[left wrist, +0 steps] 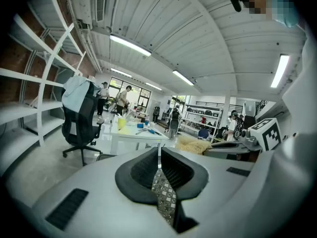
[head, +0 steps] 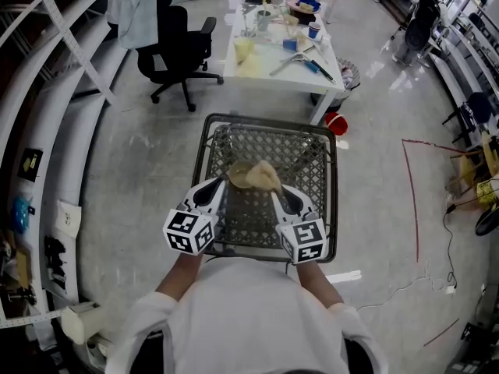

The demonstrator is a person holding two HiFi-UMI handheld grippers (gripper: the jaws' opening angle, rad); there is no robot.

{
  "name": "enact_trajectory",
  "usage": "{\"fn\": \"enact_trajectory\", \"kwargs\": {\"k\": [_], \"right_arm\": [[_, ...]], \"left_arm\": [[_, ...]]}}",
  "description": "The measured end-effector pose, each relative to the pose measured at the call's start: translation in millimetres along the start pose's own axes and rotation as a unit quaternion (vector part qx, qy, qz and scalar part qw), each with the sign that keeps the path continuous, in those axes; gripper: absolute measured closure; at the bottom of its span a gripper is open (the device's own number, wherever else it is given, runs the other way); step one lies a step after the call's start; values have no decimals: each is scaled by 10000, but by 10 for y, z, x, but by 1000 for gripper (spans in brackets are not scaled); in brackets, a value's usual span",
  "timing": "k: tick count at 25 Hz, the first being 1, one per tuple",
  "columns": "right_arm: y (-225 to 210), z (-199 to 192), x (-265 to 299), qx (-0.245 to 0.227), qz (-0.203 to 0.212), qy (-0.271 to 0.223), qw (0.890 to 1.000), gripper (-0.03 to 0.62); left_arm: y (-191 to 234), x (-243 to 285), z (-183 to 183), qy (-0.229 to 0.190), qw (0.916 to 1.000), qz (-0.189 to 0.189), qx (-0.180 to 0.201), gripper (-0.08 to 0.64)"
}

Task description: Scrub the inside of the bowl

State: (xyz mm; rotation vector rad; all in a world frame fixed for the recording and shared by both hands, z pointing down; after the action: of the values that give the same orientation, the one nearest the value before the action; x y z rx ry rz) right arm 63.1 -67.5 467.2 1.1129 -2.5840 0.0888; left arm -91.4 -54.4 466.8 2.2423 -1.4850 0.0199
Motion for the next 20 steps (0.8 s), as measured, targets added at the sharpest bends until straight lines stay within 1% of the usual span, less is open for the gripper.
{"fn": "enact_trajectory", "kwargs": {"k": [5, 12, 20], "right_arm": [[42, -33, -6, 57, 53, -13, 10000, 523], [-1, -2, 0, 127, 24, -42, 9999, 523], [-11, -15, 5, 174, -15, -11, 9998, 523]], "left_arm": [[-13, -83, 4, -60, 9999, 1, -107, 515], [-13, -67, 59, -133, 9999, -1, -84, 515], [-5, -48, 52, -111, 9999, -28, -42, 515]]}}
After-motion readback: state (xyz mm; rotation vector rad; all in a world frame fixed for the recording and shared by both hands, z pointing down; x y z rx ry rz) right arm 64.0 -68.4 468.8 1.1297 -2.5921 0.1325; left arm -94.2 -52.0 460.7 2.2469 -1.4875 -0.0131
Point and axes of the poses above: the fingertips, and each gripper's own axes: x forward along the fingers, y to its left, z out of its top, the point moved 2 cm from there along -x, backward along the fingers, and after that the axes turned 5 degrees about -x, right-handed, at the moved point
